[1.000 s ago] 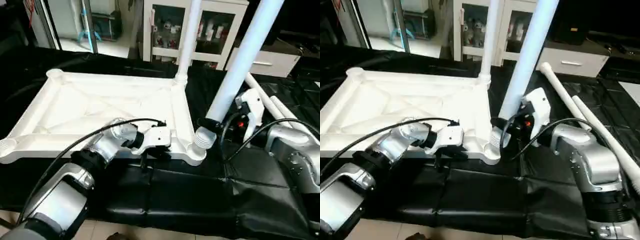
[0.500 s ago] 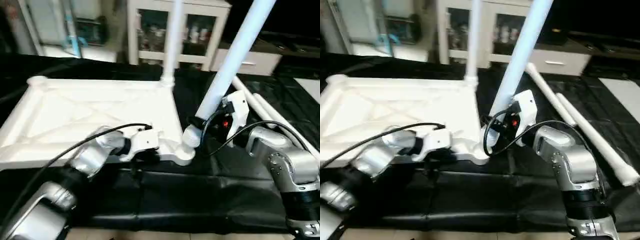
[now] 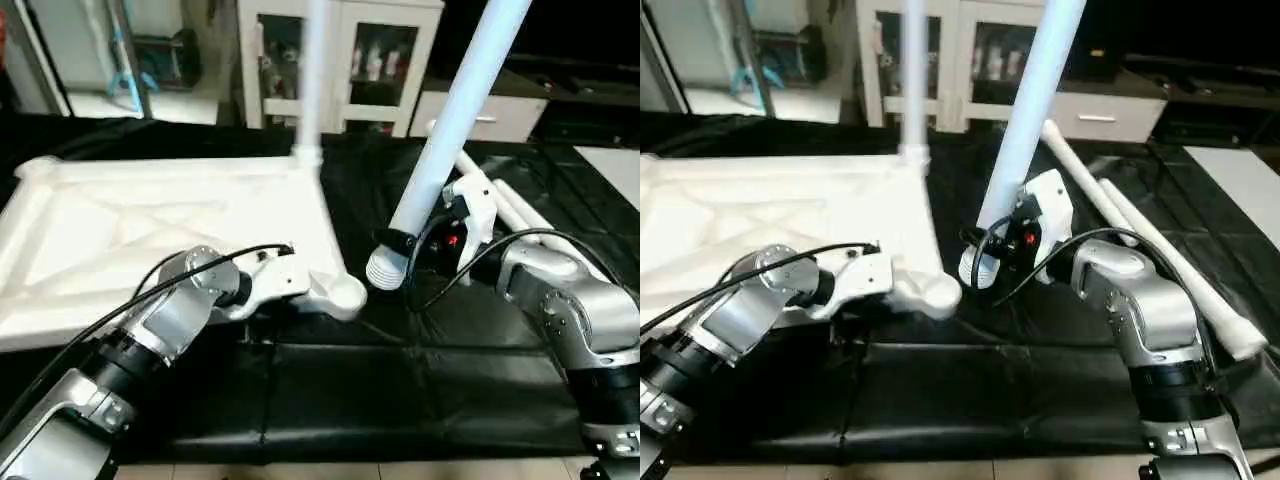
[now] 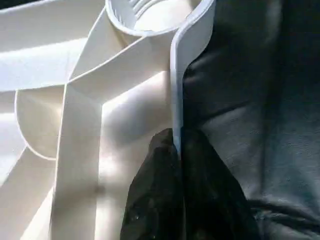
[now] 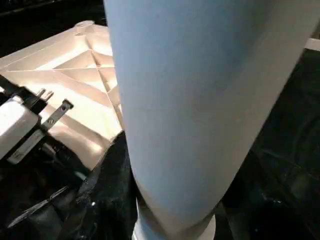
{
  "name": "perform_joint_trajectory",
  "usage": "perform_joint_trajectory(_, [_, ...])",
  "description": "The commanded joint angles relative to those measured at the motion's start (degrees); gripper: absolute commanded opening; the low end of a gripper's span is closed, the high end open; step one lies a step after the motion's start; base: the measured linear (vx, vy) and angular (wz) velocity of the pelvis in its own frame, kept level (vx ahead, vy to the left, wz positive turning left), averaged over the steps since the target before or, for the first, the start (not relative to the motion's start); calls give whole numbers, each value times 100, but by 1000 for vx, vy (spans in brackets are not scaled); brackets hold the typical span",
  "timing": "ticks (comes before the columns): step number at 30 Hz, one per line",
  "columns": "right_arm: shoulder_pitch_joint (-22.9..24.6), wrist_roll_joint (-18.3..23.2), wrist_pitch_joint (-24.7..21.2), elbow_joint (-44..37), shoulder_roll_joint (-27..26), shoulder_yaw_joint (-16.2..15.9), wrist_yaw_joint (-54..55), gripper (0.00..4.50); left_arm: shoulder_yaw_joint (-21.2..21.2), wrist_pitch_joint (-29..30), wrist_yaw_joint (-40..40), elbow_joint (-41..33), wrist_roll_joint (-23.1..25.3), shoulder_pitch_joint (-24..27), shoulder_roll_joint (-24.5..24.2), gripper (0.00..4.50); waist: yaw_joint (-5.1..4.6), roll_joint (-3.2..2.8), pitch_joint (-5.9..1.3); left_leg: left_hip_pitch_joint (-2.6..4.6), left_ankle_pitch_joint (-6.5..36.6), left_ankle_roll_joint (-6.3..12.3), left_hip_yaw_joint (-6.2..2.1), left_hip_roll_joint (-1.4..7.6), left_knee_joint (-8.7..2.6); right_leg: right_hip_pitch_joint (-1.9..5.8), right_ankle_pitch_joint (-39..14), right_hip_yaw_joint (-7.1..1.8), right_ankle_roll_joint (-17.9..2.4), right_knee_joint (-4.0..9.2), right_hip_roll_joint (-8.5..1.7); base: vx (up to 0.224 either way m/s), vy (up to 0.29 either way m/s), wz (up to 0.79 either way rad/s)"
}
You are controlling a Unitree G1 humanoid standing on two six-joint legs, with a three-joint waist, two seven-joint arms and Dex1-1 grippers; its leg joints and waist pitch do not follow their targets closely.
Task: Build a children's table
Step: Pick table leg, then insert table leg to table base
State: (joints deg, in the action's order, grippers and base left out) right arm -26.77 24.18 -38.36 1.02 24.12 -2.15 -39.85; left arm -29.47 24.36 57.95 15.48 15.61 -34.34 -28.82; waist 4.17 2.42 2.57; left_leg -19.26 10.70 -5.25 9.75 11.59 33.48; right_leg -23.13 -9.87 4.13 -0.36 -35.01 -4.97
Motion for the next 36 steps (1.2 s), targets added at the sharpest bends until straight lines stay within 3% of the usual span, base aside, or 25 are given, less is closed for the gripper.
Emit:
perform_joint_trajectory(1, [-74, 5, 91, 34, 6, 101, -14, 184, -222, 472, -623, 444, 883, 169, -338, 0, 36, -64, -253, -52, 2152, -190, -117, 86, -461, 226, -3258, -169, -305, 626, -324, 0, 0, 0])
perform_joint_trajectory(4, [-85, 24, 79, 32, 13, 108, -46, 184, -34, 515, -534, 274, 625, 213, -223, 0, -34, -9, -246, -51, 2289, -145, -142, 64, -455, 218, -3566, -116, -188, 689, -332, 0, 0, 0])
perform_joint_trajectory(5, [-88, 27, 72, 30, 13, 109, -53, 184, 2, 517, -505, 227, 545, 228, -182, 0, -53, -27, -253, -60, 2289, -128, -159, 73, -465, 234, -3532, -96, -206, 687, -341, 0, 0, 0])
perform_joint_trajectory(6, [-92, 31, 62, 28, 13, 106, -64, 184, 53, 529, -456, 159, 415, 257, -110, 0, -63, -52, -263, -67, 2273, -109, -167, 93, -481, 251, -3309, -78, -289, 687, -347, 0, 0, 0])
perform_joint_trajectory(7, [-95, 38, 56, 36, 20, 99, -92, 184, 103, 496, -391, 70, 221, 301, 6, 0, -68, -25, -272, -64, 2266, -93, -167, 105, -486, 256, -3184, -64, -328, 686, -347, 0, 0, 0])
perform_joint_trajectory(8, [-106, 39, 58, 54, 34, 66, -145, 184, 184, 471, -293, -48, -76, 370, 188, 0, -58, -49, -274, -48, 2273, -85, -166, 112, -486, 248, -3063, -55, -389, 680, -356, 0, 0, 0])
perform_joint_trajectory(9, [-115, 46, 61, 70, 45, 41, -197, 184, 192, 274, -185, -129, -272, 415, 291, 0, -38, -51, -290, -10, 2238, -87, -149, 138, -488, 224, -2594, -78, -608, 651, -356, 0, 0, 0])
perform_joint_trajectory(11, [-139, 77, 53, 107, 67, 12, -307, 184, 190, 86, -17, -212, -487, 460, 412, 0, -13, -24, -298, -23, 2083, -49, -117, 142, -495, 238, -2115, -105, -802, 601, -342, 0, 0, 0])
perform_joint_trajectory(12, [-166, 123, 21, 137, 79, -2, -405, 184, 187, 4, 96, -215, -577, 466, 460, 0, 18, -33, -307, 12, 1989, -49, -86, 151, -479, 205, -1869, -131, -906, 582, -344, 0, 0, 0])
perform_joint_trajectory(14, [-191, 182, -26, 160, 112, -42, -562, 184, 177, -62, 183, -193, -620, 463, 489, 0, 93, -20, -302, 50, 1930, -6, -33, 141, -460, 186, -1739, -154, -978, 574, -330, 0, 0, 0])
perform_joint_trajectory(16, [-211, 190, -26, 220, 231, -195, -903, 184, 142, -178, 289, -114, -604, 455, 511, 0, 188, 10, -298, 97, 1859, 18, 20, 158, -447, 136, -1837, -195, -957, 569, -321, 0, 0, 0])
perform_joint_trajectory(19, [-238, 103, 37, 379, 308, -296, -1087, 184, 156, -373, 391, -22, -661, 451, 547, 0, 236, 43, -307, 42, 1592, 30, 39, 148, -435, 161, -1744, -243, -941, 527, -321, 0, 0, 0])
perform_joint_trajectory(22, [-238, 24, 75, 548, 339, -295, -1135, 184, 144, -516, 436, 17, -754, 461, 556, 0, 262, 81, -338, -3, 1202, 40, 50, 145, -417, 202, -1305, -260, -1026, 436, -311, 0, 0, 0])
perform_joint_trajectory(25, [-194, 18, 60, 530, 401, -319, -1194, 184, 108, -564, 484, 31, -771, 461, 562, 0, 290, 80, -357, -39, 860, 97, 52, 143, -398, 233, -972, -256, -1077, 377, -312, 0, 0, 0])
perform_joint_trajectory(32, [-107, 2, 45, 524, 467, -357, -1332, 184, 52, -725, 643, 68, -789, 406, 577, 0, 288, 62, -328, -42, 1211, 9, 34, 145, -424, 225, -1610, -254, -868, 462, -328, 0, 0, 0])
perform_joint_trajectory(36, [-142, -20, 80, 726, 393, -367, -1339, 184, 35, -877, 775, 105, -887, 339, 613, 0, 287, 51, -332, -31, 1276, -26, 33, 148, -428, 212, -1626, -255, -883, 468, -321, 0, 0, 0])
